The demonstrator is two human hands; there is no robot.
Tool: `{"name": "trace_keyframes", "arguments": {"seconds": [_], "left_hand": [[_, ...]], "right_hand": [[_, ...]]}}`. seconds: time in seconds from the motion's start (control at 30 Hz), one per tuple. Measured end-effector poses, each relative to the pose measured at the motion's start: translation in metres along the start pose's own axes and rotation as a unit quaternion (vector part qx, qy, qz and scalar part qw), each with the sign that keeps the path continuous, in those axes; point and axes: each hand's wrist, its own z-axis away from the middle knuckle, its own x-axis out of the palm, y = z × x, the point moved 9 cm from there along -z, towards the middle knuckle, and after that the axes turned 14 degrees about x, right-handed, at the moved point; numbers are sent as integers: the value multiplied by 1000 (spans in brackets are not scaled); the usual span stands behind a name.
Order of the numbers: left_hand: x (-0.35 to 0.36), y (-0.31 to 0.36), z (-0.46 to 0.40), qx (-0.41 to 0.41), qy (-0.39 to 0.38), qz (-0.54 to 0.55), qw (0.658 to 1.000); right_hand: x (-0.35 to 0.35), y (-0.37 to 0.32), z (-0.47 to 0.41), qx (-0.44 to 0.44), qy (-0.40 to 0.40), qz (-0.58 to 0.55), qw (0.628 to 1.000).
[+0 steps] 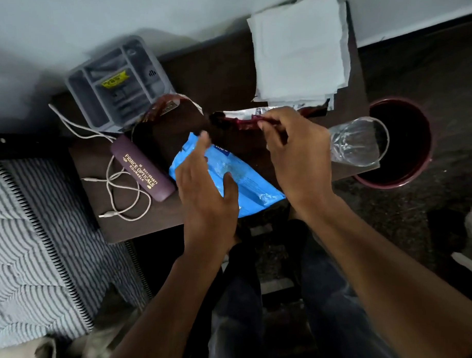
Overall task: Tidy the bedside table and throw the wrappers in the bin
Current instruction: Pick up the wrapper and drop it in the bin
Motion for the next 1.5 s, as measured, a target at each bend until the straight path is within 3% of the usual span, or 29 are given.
{"name": "trace_keyframes", "arguments": {"seconds": [0.13,0.3,0.43,0.53,0.63,0.77,0.93,1.07,1.2,1.3,1.4,1.5], "left_hand": [[-9,15,-26,-9,59,72,996],[1,54,-73,61,-47,207,975],[5,85,-80,120,-120,141,975],[9,106,-78,145,-110,92,979],[19,125,-73,132,-86,136,978],[49,141,-64,87,-116,227,963],[102,150,-52,2,-190,332,924],[143,173,-53,18,-249,279,927],[169,195,-52,52,-252,187,948],[184,216,-41,97,-270,129,949],[214,236,-11,157,-349,48,923],[242,241,18,160,-410,24,897]], "right_hand": [[-34,-8,10,0,-1,-48,999],[-60,-11,18,-57,-66,-34,996],[-86,-13,3,-89,-64,-58,992],[-100,-8,-10,-70,-78,-120,987],[-111,9,-16,7,-113,-218,969],[-134,47,-23,85,-135,-222,962],[-161,88,-21,129,-192,-374,898],[-185,137,-25,174,-132,-413,884],[-215,215,-37,242,9,-368,898],[-213,293,-47,329,98,-344,874],[-194,362,-57,413,172,-189,874],[-165,391,-74,426,212,-55,878]]}}
